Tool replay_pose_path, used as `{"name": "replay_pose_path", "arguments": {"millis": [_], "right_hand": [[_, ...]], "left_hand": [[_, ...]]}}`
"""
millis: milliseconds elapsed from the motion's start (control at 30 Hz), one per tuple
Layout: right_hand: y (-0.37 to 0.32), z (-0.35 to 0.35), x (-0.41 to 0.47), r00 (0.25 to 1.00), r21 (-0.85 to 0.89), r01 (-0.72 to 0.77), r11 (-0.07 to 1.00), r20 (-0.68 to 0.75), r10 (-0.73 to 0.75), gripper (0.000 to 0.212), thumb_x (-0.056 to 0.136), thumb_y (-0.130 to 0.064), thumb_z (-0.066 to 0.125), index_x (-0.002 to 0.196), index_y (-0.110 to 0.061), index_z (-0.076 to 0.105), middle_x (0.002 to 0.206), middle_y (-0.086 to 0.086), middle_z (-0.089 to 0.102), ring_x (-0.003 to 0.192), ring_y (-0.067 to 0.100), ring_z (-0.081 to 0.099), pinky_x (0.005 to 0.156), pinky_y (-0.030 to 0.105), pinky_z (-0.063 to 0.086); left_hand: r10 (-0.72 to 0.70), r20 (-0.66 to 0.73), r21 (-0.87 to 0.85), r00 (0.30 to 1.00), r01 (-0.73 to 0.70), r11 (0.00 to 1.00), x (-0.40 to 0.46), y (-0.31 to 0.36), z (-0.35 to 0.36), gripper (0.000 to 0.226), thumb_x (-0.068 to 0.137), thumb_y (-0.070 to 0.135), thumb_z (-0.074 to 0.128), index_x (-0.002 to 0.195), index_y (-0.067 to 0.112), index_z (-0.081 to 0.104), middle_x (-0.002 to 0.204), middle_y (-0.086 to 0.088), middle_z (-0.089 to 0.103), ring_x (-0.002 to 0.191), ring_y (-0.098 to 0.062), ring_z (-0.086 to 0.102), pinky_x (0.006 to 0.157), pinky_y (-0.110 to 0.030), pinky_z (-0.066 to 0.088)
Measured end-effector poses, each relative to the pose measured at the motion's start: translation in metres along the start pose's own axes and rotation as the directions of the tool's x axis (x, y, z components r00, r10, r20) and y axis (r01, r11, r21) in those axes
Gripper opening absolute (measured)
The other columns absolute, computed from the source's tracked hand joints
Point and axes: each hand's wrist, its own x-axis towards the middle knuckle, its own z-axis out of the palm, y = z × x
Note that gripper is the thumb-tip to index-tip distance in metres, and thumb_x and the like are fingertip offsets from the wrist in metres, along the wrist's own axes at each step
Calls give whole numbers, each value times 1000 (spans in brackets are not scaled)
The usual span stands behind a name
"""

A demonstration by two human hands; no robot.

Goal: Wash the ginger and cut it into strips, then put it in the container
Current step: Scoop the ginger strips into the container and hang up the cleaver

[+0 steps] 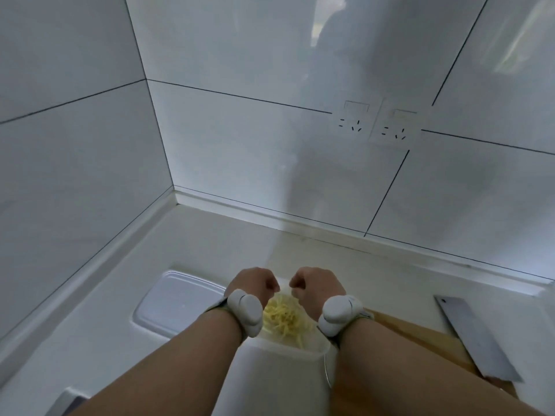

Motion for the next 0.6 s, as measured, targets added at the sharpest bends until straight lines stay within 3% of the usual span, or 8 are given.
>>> {"name": "replay_pose_path", "arguments": {"millis": [67, 133, 233, 333, 400, 467, 533, 600], "right_hand": [[0, 2, 0, 1000, 21, 16, 1000, -12, -15, 17, 94, -27, 62, 106, -19, 71, 106, 1, 72, 100, 19, 66, 88, 26, 49], [0, 5, -2, 993, -18, 38, 999, 110, -35, 26, 97, -26, 58, 120, -19, 68, 122, 2, 68, 114, 20, 61, 97, 27, 45], [4, 11, -8, 971, -64, 13, 998, 241, 3, 38, 99, -14, 51, 137, -20, 56, 141, 4, 55, 125, 22, 55, 104, 28, 41], [20, 10, -14, 992, -10, -26, 1000, 123, 27, 29, 96, -13, 55, 124, -22, 62, 122, 4, 64, 101, 22, 68, 91, 33, 54], [34, 6, -24, 997, 91, -38, 995, 76, 31, 25, 96, -18, 59, 120, -21, 64, 115, 2, 68, 94, 19, 70, 88, 31, 55], [43, 1, -34, 997, 169, -3, 986, 77, -10, 29, 96, -19, 58, 125, -21, 64, 120, -2, 68, 103, 15, 67, 91, 22, 50], [55, -3, -45, 999, 202, 23, 979, 43, -32, 30, 97, -17, 56, 125, -21, 64, 121, -3, 67, 105, 14, 65, 93, 23, 49], [74, -6, -54, 998, 212, 1, 977, -63, 13, 23, 97, -18, 56, 117, -20, 67, 114, -1, 68, 98, 15, 63, 91, 27, 52]], "left_hand": [[-19, 18, -5, 1000, 19, 1000, 3, -1, 4, 18, 88, 30, 59, 102, 28, 70, 110, 3, 67, 104, -17, 60, 91, -29, 48], [-56, 64, 32, 996, 54, 998, 5, 1, 10, 25, 86, 39, 62, 106, 25, 69, 113, 1, 63, 105, -20, 59, 92, -33, 49], [-74, 126, 104, 989, 61, 993, 9, 3, 20, 29, 89, 28, 59, 117, 24, 65, 125, -2, 52, 112, -21, 56, 95, -31, 46], [-116, 66, 156, 991, 105, 982, 8, 13, 29, 27, 91, 20, 50, 112, 29, 65, 120, 3, 60, 107, -18, 58, 83, -29, 45], [-168, 22, 255, 985, 157, 954, 6, 26, 35, 28, 92, 23, 48, 113, 33, 63, 119, 5, 58, 112, -19, 51, 90, -38, 40], [-163, -22, 287, 986, 162, 944, 2, 37, 42, 33, 92, 22, 45, 118, 37, 58, 123, 6, 54, 118, -19, 47, 100, -45, 33], [-99, -82, 191, 992, 113, 975, 0, 50, 49, 35, 92, 19, 42, 120, 36, 55, 119, 5, 59, 111, -18, 54, 94, -35, 40], [0, -151, 85, 988, 13, 996, -4, 71, 56, 20, 94, 27, 46, 109, 31, 59, 106, 4, 64, 99, -17, 58, 82, -29, 45]]}}
